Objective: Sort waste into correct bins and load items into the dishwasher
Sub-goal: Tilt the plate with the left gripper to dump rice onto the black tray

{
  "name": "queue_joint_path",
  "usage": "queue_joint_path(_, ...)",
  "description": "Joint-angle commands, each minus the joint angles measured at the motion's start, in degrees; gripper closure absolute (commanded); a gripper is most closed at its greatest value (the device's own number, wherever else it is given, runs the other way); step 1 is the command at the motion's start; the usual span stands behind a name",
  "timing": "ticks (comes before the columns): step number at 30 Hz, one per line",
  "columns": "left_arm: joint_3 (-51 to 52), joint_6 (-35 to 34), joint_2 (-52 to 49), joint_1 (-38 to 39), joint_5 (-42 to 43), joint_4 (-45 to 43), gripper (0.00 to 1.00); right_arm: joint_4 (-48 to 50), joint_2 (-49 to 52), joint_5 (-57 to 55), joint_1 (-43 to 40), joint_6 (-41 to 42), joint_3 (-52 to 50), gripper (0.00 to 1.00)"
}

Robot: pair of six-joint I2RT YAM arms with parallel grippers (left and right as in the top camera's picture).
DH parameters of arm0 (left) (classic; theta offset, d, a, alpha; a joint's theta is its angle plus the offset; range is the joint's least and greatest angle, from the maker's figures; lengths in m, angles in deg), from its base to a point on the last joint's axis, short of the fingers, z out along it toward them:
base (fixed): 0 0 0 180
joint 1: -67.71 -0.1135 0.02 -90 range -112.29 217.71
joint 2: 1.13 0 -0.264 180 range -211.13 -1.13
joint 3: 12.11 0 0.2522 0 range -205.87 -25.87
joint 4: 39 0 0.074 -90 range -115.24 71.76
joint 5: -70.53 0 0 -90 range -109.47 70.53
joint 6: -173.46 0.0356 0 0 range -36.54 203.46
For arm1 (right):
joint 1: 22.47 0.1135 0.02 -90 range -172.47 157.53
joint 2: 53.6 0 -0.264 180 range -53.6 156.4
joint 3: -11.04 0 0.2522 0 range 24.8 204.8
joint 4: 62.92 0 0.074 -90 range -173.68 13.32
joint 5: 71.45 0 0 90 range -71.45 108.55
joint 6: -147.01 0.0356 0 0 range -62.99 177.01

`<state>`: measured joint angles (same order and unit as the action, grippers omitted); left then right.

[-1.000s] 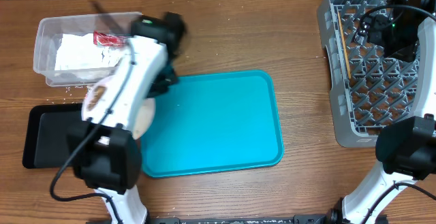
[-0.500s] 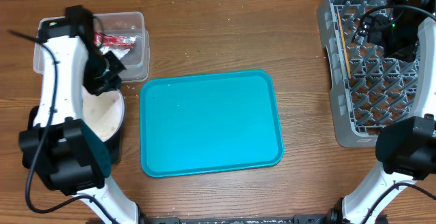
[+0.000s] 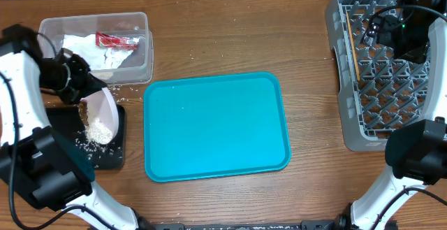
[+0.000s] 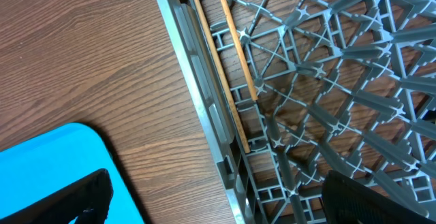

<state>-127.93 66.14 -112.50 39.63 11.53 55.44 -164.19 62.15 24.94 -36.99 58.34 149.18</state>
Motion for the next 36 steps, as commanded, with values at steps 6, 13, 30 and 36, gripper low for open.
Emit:
queue_joint_path(6,-1.6,5.81,2.01,-6.62,11.58,3.02,0.96,0.26,-0.11,-0.35,-0.02,0.24,0.11,0.0)
queue_joint_path(13,-1.6,9.73,2.01,-12.31,21.4,5.09,0.96,0.26,-0.11,-0.35,-0.02,0.24,0.11,0.0)
queue_joint_path(30,-1.6,16.96,1.99,-21.97,27.56,11.28,0.96,0.26,-0.11,-0.35,-0.02,0.24,0.11,0.0)
queue_joint_path(36,-1.6,17.81,1.99,-21.97,27.54,11.63,0.96,0.26,-0.11,-0.35,-0.02,0.24,0.11,0.0)
